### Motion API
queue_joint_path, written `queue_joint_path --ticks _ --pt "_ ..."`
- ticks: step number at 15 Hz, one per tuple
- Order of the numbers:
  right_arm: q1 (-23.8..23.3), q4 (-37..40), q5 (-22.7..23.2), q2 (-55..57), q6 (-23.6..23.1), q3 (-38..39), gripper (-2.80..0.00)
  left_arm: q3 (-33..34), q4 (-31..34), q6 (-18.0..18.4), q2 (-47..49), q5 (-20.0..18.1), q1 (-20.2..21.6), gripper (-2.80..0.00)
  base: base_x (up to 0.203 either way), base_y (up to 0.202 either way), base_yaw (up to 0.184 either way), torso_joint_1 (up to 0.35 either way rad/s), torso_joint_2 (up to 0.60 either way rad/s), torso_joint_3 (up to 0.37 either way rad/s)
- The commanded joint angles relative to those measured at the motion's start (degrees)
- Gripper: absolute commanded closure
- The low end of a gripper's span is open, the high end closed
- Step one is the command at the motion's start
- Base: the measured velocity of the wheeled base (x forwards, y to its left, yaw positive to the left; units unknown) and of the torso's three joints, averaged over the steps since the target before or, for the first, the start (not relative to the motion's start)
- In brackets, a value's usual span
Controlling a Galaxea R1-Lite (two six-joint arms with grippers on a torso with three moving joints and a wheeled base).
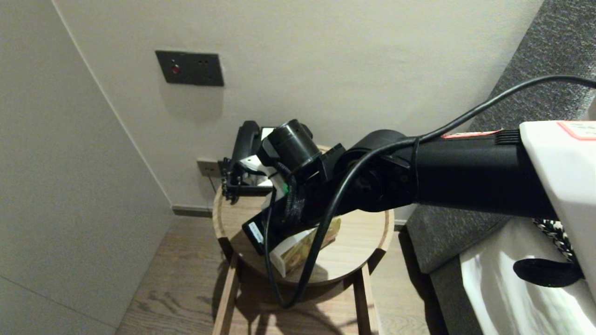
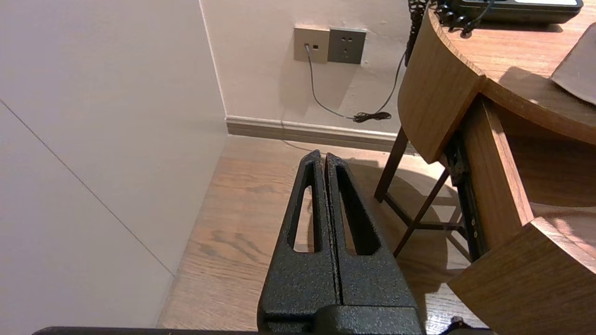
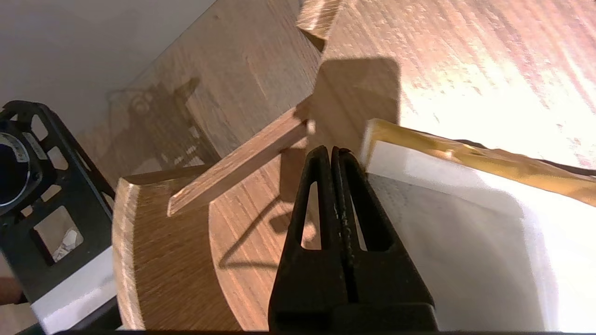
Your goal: Put the tissue on the table in the drawer one by one
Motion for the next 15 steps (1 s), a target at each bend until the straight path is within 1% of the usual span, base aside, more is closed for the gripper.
queue_joint_path --ticks 1,6,9,15 --pt "-1.0 0.1 0.0 0.1 -0.1 0.0 0.00 0.0 0.0 0.0 -0.3 0.0 0.0 0.00 0.000 0.000 0.000 0.000 0.00 0.000" --pt "-2.8 -0.2 -1.1 0.0 -0.3 0.0 0.00 0.0 -0.1 0.0 -0.3 0.0 0.0 0.00 0.000 0.000 0.000 0.000 0.00 0.000" --pt "-4.7 -0.2 -1.5 -0.3 -1.3 -0.1 0.00 0.0 0.0 0.0 -0.3 0.0 0.0 0.00 0.000 0.000 0.000 0.000 0.00 0.000" --pt "-8.4 0.5 -1.4 -0.9 -1.7 0.0 0.00 0.0 0.0 0.0 -0.3 0.0 0.0 0.00 0.000 0.000 0.000 0.000 0.00 0.000"
